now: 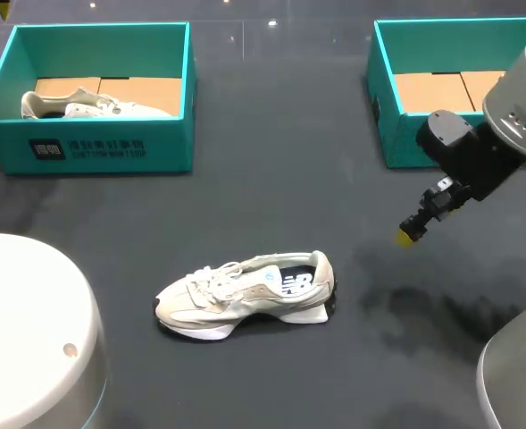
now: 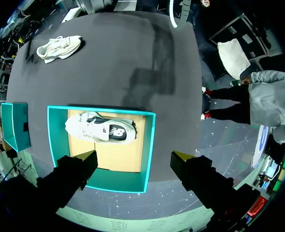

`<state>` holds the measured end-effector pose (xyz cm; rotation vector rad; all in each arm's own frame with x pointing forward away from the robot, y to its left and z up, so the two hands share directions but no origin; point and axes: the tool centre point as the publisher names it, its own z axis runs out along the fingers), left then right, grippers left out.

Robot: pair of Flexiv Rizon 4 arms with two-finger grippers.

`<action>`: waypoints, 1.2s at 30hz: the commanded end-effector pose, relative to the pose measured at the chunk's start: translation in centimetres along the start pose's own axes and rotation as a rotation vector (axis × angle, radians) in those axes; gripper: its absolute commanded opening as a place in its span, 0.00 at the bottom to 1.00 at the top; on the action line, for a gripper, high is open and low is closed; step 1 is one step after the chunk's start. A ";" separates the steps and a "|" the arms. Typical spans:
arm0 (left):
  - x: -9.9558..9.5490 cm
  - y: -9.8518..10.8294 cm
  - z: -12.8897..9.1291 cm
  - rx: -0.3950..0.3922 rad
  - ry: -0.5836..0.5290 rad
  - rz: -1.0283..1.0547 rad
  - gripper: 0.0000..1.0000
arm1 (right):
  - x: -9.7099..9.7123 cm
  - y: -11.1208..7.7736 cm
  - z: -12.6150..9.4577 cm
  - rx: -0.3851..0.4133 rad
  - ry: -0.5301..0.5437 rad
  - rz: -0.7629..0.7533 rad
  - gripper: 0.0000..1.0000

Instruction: Take the shoe out of the shoebox, open the shoe tongue, remove and reinsert the insole, then place the shoe into the shoebox

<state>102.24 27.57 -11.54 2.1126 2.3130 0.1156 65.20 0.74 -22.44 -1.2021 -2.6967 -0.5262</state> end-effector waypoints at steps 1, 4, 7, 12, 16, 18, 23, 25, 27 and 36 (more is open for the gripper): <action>0.0 -0.1 0.0 -0.002 0.002 0.000 1.00 | -1.3 -1.5 0.2 -0.387 0.427 -0.161 1.00; 0.0 -0.1 0.0 -0.002 0.002 0.000 1.00 | -1.7 -1.6 0.6 -0.407 0.444 -0.190 1.00; 0.0 -0.1 0.0 -0.002 0.002 0.000 1.00 | -2.0 -1.7 0.9 -0.432 0.460 -0.225 1.00; 0.0 -0.1 0.0 -0.002 0.002 0.000 1.00 | -2.3 -1.9 1.6 -0.531 0.441 -0.299 1.00; 0.0 -0.1 0.0 -0.002 0.002 0.000 1.00 | -2.2 -1.9 1.7 -0.579 0.392 -0.295 1.00; 0.0 -0.1 0.0 -0.002 0.002 0.000 1.00 | -2.2 -1.9 1.7 -0.600 0.370 -0.292 1.00; 0.0 -0.1 0.0 -0.002 0.002 0.000 1.00 | -2.4 -1.7 2.0 -0.603 0.223 -0.226 1.00; 0.0 -0.1 0.0 -0.002 0.002 0.000 1.00 | -2.4 -1.7 2.0 -0.603 0.223 -0.226 1.00; 0.0 -0.1 0.0 -0.002 0.002 0.000 1.00 | -2.4 -1.7 2.0 -0.603 0.223 -0.226 1.00; 0.0 -0.1 0.0 -0.002 0.002 0.000 1.00 | -2.4 -1.7 2.0 -0.603 0.223 -0.226 1.00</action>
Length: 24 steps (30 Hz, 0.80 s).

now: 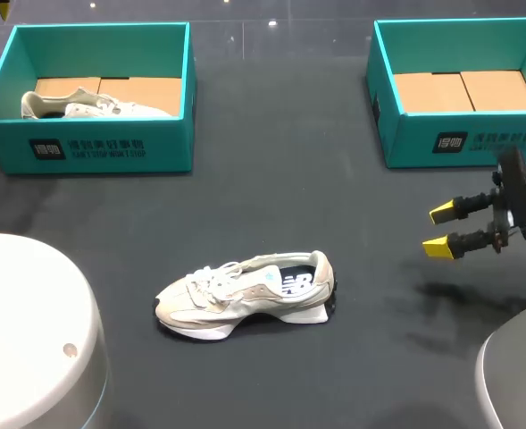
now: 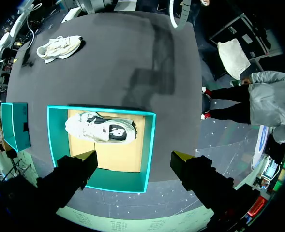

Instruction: Take the shoe out of the shoebox, open the shoe tongue, remove and reinsert the insole, then place the shoe into the shoebox

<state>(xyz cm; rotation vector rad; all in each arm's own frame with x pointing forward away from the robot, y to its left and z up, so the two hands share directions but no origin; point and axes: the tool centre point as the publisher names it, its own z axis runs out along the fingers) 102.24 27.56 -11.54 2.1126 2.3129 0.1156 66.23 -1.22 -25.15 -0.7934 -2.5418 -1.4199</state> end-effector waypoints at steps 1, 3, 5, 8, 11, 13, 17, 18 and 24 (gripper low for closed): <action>0.0 -0.1 0.0 -0.002 0.002 0.000 1.00 | 0.5 -0.5 0.0 -0.050 -0.066 0.000 1.00; 0.0 -0.1 0.0 -0.002 0.002 0.000 1.00 | 0.4 -0.5 0.3 -0.043 -0.090 -0.019 1.00; 0.0 -0.1 0.0 -0.002 0.002 0.000 1.00 | 0.1 -0.7 0.9 -0.006 -0.076 -0.096 1.00; 0.0 -0.1 0.0 -0.002 0.002 0.000 1.00 | -0.6 -1.0 1.4 -0.049 -0.029 -0.193 1.00; 0.0 -0.1 0.0 -0.002 0.002 0.000 1.00 | -1.1 -1.2 1.9 -0.040 -0.017 -0.249 1.00; 0.0 -0.1 0.0 -0.002 0.002 0.000 1.00 | -1.4 -1.2 2.1 -0.059 0.004 -0.286 1.00; 0.0 -0.1 0.0 -0.002 0.002 0.000 1.00 | -2.5 -1.8 3.1 -0.105 0.080 -0.349 1.00; 0.0 -0.1 0.0 -0.002 0.002 0.000 1.00 | -2.8 -1.9 3.6 -0.097 0.087 -0.357 1.00; 0.0 -0.1 0.0 -0.002 0.002 0.000 1.00 | -4.0 -2.6 5.6 -0.111 0.131 -0.396 1.00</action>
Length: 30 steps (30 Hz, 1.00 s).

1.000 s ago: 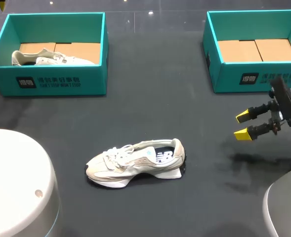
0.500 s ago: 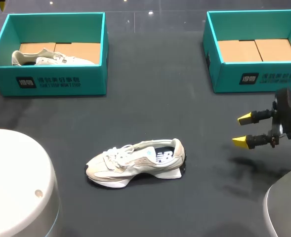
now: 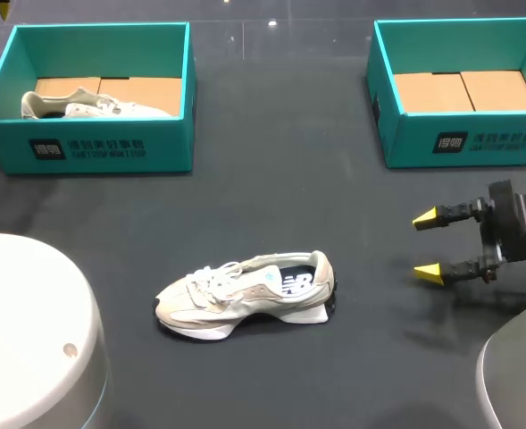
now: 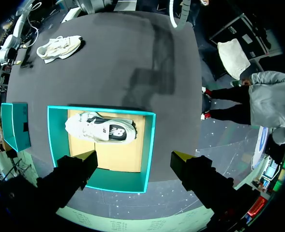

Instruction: Take the shoe out of the shoebox, open the shoe tongue, remove and reinsert the insole, then place the shoe into the shoebox

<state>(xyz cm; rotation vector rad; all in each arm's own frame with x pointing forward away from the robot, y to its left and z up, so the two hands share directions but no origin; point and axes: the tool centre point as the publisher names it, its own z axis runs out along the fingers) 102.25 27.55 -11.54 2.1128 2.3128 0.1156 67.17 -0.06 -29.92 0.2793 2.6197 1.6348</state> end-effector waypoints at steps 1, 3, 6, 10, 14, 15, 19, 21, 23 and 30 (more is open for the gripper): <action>0.0 -0.1 -0.1 -0.002 0.002 0.000 1.00 | -2.0 -1.1 1.8 -0.014 0.080 -0.019 1.00; 0.0 -0.1 -0.1 -0.002 0.002 0.000 1.00 | -2.3 -1.5 2.1 -0.025 0.088 -0.022 1.00; 0.0 -0.1 -0.1 -0.002 0.002 0.000 1.00 | -2.6 -2.1 2.2 -0.063 0.103 -0.030 1.00; 0.0 -0.1 -0.1 -0.002 0.002 0.000 1.00 | -2.6 -2.7 2.2 -0.098 0.113 -0.054 1.00; 0.0 -0.1 -0.1 -0.002 0.002 0.000 1.00 | -2.4 -3.1 2.2 -0.113 0.128 -0.067 1.00; 0.0 -0.1 -0.1 -0.002 0.002 0.000 1.00 | -2.4 -3.1 2.2 -0.113 0.128 -0.067 1.00; 0.0 -0.1 -0.1 -0.002 0.002 0.000 1.00 | -2.4 -3.1 2.2 -0.113 0.128 -0.067 1.00; 0.0 -0.1 -0.1 -0.002 0.002 0.000 1.00 | -2.4 -3.1 2.2 -0.113 0.128 -0.067 1.00; 0.0 -0.1 -0.1 -0.002 0.002 0.000 1.00 | -2.4 -3.1 2.2 -0.113 0.128 -0.067 1.00; 0.0 -0.1 -0.1 -0.002 0.002 0.000 1.00 | -2.6 -4.8 1.2 -0.140 0.114 -0.135 1.00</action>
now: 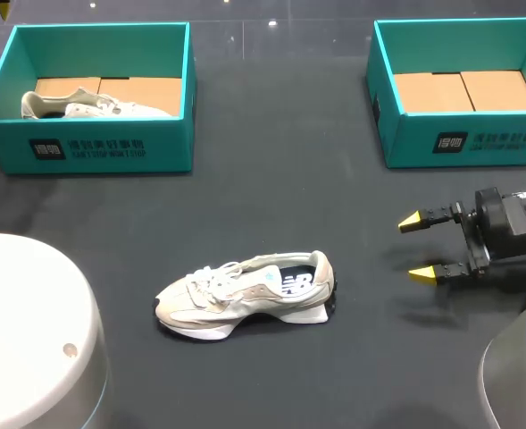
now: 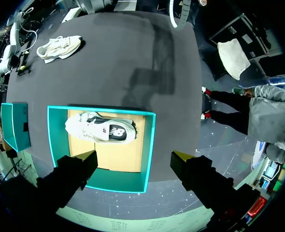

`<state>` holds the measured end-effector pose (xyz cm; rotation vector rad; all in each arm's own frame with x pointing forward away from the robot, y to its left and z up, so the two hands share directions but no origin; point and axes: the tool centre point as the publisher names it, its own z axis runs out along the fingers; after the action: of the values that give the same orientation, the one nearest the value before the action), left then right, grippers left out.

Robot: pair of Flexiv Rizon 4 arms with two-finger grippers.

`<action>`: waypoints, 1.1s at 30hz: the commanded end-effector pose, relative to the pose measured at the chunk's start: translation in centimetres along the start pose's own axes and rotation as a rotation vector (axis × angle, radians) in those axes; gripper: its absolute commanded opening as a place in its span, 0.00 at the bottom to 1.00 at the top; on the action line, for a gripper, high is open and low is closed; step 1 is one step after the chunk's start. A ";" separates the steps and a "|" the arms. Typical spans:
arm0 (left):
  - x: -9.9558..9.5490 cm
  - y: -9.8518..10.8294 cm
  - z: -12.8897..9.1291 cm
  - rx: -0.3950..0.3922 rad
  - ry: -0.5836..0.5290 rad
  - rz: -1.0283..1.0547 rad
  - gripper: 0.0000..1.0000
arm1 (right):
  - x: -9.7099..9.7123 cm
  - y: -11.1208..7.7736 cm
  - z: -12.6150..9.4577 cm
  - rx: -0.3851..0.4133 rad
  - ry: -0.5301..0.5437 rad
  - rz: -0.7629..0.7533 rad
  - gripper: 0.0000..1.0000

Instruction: Take the shoe out of the shoebox, open the shoe tongue, remove and reinsert the insole, then place the shoe into the shoebox

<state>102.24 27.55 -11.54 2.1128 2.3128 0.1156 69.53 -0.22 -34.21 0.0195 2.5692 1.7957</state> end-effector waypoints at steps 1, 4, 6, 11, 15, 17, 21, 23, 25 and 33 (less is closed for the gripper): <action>0.0 -0.1 -0.1 -0.002 0.002 0.000 1.00 | 0.3 -1.6 -1.3 -0.032 -0.036 -0.002 1.00; 0.0 -0.1 -0.1 -0.002 0.002 0.000 1.00 | 0.6 -2.6 -1.8 -0.044 -0.054 -0.014 1.00; 0.0 -0.1 -0.1 -0.002 0.002 0.000 1.00 | 0.9 -3.0 -1.9 -0.057 -0.049 -0.030 1.00; 0.0 -0.1 -0.1 -0.002 0.002 0.000 1.00 | 1.2 -3.8 -1.6 -0.062 -0.057 -0.013 1.00; 0.0 -0.1 -0.1 -0.002 0.002 0.000 1.00 | 1.2 -3.4 -1.2 -0.055 -0.050 -0.018 1.00; 0.0 -0.1 -0.1 -0.002 0.002 0.000 1.00 | 1.2 -3.2 -1.1 -0.055 -0.050 -0.024 1.00; 0.0 -0.1 -0.1 -0.002 0.002 0.000 1.00 | 1.3 -3.0 -0.3 -0.059 -0.044 -0.020 1.00; 0.0 -0.1 -0.1 -0.002 0.002 0.000 1.00 | 1.5 -2.9 0.1 -0.054 -0.041 -0.018 1.00; 0.0 -0.1 -0.1 -0.002 0.002 0.000 1.00 | 1.7 -2.9 0.6 -0.045 -0.040 -0.007 1.00; 0.0 -0.1 -0.1 -0.002 0.002 0.000 1.00 | 1.9 -2.2 2.6 -0.066 -0.043 0.020 1.00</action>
<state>102.24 27.56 -11.54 2.1126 2.3129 0.1156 67.64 0.67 -37.03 0.0751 2.4894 1.8717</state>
